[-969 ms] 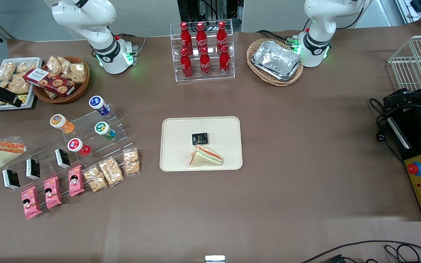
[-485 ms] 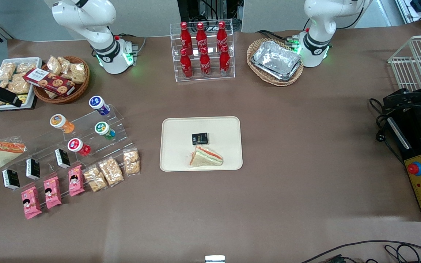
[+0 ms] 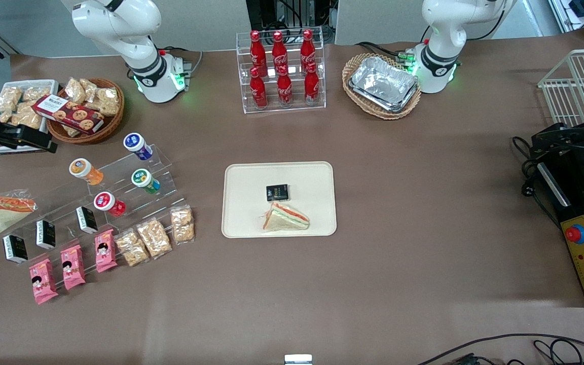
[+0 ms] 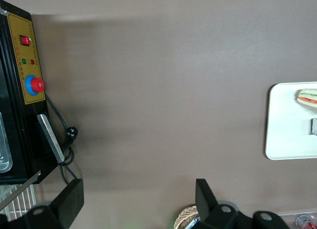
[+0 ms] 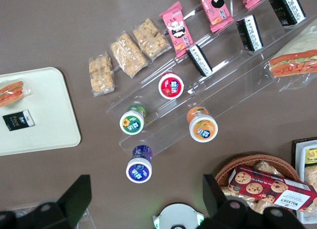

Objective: Place green gum on tray
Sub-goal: 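Move the right gripper toward the acrylic rack of gum tubs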

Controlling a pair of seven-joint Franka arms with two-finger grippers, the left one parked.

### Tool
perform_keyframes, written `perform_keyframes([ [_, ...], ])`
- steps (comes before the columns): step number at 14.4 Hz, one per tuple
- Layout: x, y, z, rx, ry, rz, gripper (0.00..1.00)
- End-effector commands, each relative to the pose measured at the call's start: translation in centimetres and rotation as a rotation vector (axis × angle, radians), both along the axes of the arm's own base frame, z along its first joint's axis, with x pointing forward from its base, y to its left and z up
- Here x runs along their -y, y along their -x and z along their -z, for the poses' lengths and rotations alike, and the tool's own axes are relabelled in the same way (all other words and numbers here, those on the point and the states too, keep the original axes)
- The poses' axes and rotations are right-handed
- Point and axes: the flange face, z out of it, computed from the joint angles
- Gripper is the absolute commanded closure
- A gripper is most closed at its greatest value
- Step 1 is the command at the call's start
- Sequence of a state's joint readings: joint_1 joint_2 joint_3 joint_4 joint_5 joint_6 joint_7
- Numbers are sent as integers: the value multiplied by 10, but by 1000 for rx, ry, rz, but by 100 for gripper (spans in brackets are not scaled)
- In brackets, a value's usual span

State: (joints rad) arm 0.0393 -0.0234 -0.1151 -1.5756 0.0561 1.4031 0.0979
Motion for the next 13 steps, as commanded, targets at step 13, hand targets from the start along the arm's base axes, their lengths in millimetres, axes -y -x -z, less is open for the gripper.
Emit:
perform_keyframes([
  [13, -11, 62, 100, 101, -19, 0, 0],
])
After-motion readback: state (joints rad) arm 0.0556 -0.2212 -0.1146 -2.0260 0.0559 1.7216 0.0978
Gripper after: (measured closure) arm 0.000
